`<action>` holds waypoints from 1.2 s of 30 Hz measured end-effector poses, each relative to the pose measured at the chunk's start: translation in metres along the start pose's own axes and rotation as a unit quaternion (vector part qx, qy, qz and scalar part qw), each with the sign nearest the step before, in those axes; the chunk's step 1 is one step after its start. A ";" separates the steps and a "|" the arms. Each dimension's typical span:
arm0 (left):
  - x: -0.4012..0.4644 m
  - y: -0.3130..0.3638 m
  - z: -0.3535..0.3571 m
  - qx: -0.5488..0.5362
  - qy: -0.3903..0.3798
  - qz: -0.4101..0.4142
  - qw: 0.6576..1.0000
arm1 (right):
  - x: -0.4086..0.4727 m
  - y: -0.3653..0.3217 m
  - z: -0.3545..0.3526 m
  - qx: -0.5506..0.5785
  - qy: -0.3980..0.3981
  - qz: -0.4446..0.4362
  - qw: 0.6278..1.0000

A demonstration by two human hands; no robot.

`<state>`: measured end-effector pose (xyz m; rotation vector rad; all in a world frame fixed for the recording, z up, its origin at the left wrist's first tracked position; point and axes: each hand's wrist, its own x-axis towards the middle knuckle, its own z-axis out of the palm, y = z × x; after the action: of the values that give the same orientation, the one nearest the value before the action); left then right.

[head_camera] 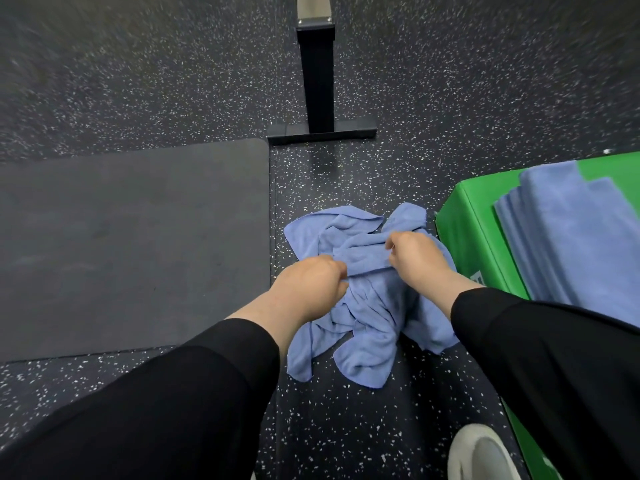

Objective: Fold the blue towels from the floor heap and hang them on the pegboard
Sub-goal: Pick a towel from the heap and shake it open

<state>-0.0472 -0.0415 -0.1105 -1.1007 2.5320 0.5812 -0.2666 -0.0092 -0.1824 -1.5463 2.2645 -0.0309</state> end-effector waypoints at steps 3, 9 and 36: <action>-0.005 -0.002 -0.004 0.004 0.008 -0.007 1.000 | -0.004 -0.001 -0.004 0.016 -0.010 -0.015 1.000; -0.008 -0.009 0.000 0.016 0.001 -0.007 1.000 | -0.014 0.014 0.007 -0.097 -0.113 -0.074 0.986; -0.031 0.002 -0.056 -0.068 0.092 -0.019 0.993 | -0.028 -0.048 -0.098 0.177 0.096 -0.033 0.979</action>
<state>-0.0350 -0.0484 -0.0475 -1.3036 2.6535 0.6793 -0.2477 -0.0221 -0.0723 -1.4734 2.1955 -0.5930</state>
